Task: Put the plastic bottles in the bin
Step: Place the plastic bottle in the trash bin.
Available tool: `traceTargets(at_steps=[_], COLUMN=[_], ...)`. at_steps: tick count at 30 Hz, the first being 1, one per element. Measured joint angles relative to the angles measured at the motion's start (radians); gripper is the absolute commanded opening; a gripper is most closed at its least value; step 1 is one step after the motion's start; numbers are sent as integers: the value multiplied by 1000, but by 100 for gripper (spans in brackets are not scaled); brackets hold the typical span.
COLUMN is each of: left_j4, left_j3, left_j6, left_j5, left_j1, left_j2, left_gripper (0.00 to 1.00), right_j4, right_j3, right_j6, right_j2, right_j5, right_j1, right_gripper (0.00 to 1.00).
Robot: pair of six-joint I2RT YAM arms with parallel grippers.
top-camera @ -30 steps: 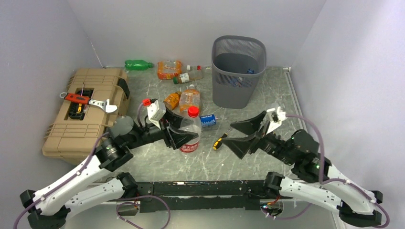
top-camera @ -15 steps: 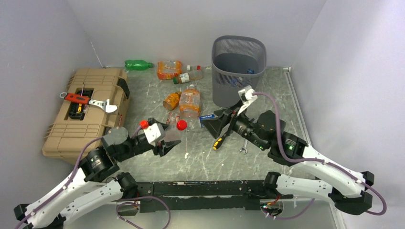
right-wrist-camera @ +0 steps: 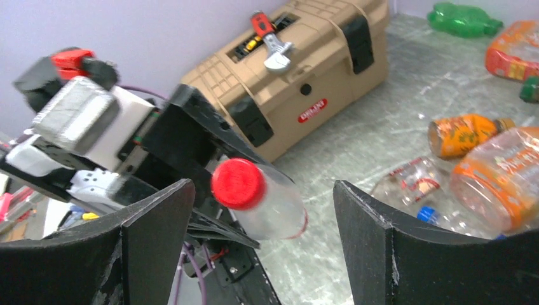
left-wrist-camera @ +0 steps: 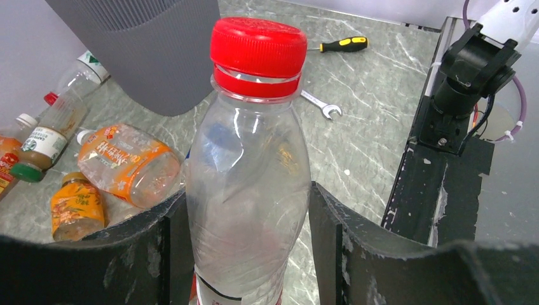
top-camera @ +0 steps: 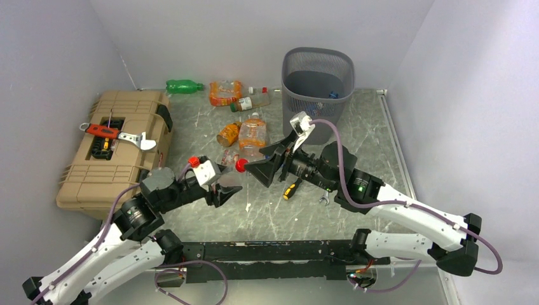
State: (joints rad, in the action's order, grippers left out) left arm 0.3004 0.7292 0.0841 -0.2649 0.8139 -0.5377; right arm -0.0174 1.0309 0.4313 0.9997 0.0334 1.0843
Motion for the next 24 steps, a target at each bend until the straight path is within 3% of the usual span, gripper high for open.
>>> traceTargets(at_steps=[5,18,24], left_j4=[-4,-13,-13], left_j3=[0,-6,-6], left_j6=[-16,-26,-27], left_j5=[-16,-26,-26], left_j1=[-13,-18,-19], left_j2=[-28,-36,-39], left_gripper=[15,15,16], right_j4=[65,43,47], right_j3=[-7,6,5], right_j6=[3,32,52], right_j2=[2,103,102], right_j5=[-43,-7,-8], right_j1=[8,20,23], right_gripper=[86,50,52])
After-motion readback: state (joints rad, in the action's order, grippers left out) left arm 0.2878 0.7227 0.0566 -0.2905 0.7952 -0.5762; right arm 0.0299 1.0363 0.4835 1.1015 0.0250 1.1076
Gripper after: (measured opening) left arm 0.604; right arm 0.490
